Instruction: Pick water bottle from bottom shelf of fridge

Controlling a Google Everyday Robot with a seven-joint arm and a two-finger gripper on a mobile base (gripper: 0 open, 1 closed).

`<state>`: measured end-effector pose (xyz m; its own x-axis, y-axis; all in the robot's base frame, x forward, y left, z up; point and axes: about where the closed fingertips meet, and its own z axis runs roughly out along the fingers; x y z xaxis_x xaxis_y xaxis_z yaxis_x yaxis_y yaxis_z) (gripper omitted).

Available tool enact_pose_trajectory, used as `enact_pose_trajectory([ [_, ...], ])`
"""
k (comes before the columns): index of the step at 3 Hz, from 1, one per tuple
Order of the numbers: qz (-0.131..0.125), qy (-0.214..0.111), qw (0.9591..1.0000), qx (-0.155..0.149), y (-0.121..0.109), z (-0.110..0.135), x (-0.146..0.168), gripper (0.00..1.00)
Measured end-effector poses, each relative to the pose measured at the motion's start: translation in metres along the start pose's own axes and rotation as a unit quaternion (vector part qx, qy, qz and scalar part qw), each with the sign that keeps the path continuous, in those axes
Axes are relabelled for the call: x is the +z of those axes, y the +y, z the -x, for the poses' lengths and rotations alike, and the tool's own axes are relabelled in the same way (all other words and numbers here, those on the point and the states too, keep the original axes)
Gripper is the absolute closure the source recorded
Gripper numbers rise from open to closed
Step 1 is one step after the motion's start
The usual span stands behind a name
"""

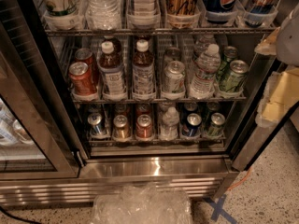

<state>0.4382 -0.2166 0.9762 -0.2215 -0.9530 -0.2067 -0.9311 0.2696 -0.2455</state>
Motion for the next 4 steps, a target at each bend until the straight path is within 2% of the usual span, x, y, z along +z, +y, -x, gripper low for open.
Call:
enact_pose_trajectory([
  [1, 0.0, 0.0, 1.0, 0.0, 0.0, 0.0, 0.0, 0.0],
  [2, -0.005, -0.021, 0.9991, 0.036, 0.006, 0.014, 0.012, 0.0],
  [3, 0.018, -0.085, 0.9886, 0.123, 0.028, 0.039, 0.051, 0.0],
  [4, 0.063, -0.151, 0.9564, 0.242, 0.068, 0.067, 0.092, 0.0],
])
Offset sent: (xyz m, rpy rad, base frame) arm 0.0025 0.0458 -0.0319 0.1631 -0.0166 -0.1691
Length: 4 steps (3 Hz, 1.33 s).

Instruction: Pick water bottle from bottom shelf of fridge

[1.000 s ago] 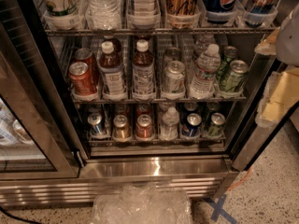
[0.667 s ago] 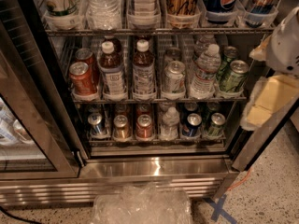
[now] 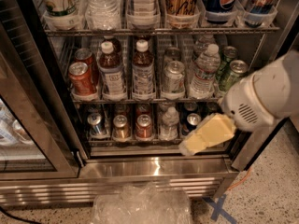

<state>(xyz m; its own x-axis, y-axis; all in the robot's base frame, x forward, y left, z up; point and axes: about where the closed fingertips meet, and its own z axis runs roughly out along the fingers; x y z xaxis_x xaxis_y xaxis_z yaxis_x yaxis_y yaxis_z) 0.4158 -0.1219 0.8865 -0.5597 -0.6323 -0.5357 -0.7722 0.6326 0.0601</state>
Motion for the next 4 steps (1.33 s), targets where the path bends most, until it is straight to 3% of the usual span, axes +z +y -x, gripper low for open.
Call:
enact_pose_trajectory([
  [1, 0.037, -0.052, 0.9934, 0.096, 0.033, -0.021, 0.046, 0.0],
  [2, 0.039, -0.08, 0.9867, 0.136, 0.037, -0.022, 0.057, 0.0],
  [3, 0.039, -0.08, 0.9867, 0.136, 0.037, -0.022, 0.057, 0.0],
  [4, 0.038, -0.105, 0.9791, 0.17, 0.033, -0.02, 0.076, 0.0],
])
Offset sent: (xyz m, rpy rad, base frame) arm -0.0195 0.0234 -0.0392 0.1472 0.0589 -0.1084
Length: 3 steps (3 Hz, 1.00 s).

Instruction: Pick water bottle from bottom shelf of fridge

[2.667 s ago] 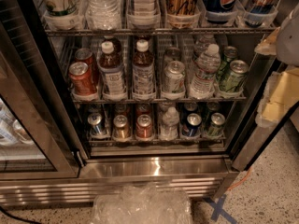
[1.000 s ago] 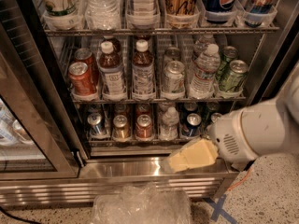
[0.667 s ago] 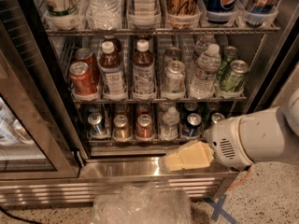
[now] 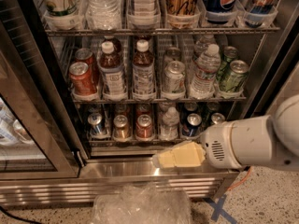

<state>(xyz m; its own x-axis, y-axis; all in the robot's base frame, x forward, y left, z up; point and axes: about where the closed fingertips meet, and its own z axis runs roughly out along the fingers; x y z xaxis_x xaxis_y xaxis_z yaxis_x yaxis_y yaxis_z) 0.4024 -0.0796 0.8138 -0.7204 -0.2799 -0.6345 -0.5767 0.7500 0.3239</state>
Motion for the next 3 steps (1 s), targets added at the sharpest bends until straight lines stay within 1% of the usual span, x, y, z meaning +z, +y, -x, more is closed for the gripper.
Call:
enact_pose_trajectory([
  [1, 0.027, -0.077, 0.9932, 0.083, -0.006, -0.026, 0.051, 0.0],
  [2, 0.023, -0.167, 0.977, 0.131, -0.024, -0.021, 0.063, 0.0],
  [3, -0.008, -0.243, 0.9564, 0.162, -0.046, -0.013, 0.06, 0.0],
])
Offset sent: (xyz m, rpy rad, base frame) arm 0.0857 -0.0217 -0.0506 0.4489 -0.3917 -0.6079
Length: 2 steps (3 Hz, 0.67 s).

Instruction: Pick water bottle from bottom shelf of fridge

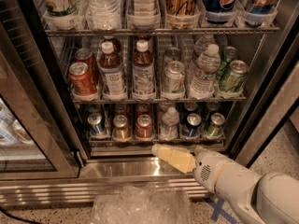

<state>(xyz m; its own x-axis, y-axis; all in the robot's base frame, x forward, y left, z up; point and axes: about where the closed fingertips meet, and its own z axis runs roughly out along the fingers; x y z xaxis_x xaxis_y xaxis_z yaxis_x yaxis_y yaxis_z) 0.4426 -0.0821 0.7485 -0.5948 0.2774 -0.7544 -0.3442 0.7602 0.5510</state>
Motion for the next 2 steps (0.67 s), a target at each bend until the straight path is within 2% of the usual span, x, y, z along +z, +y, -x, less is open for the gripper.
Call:
enact_pose_trajectory([
  [1, -0.008, -0.047, 0.9988, -0.008, 0.0123, 0.0172, 0.0205, 0.0],
  [2, -0.028, -0.061, 0.9977, -0.006, 0.0102, 0.0257, 0.0257, 0.0],
])
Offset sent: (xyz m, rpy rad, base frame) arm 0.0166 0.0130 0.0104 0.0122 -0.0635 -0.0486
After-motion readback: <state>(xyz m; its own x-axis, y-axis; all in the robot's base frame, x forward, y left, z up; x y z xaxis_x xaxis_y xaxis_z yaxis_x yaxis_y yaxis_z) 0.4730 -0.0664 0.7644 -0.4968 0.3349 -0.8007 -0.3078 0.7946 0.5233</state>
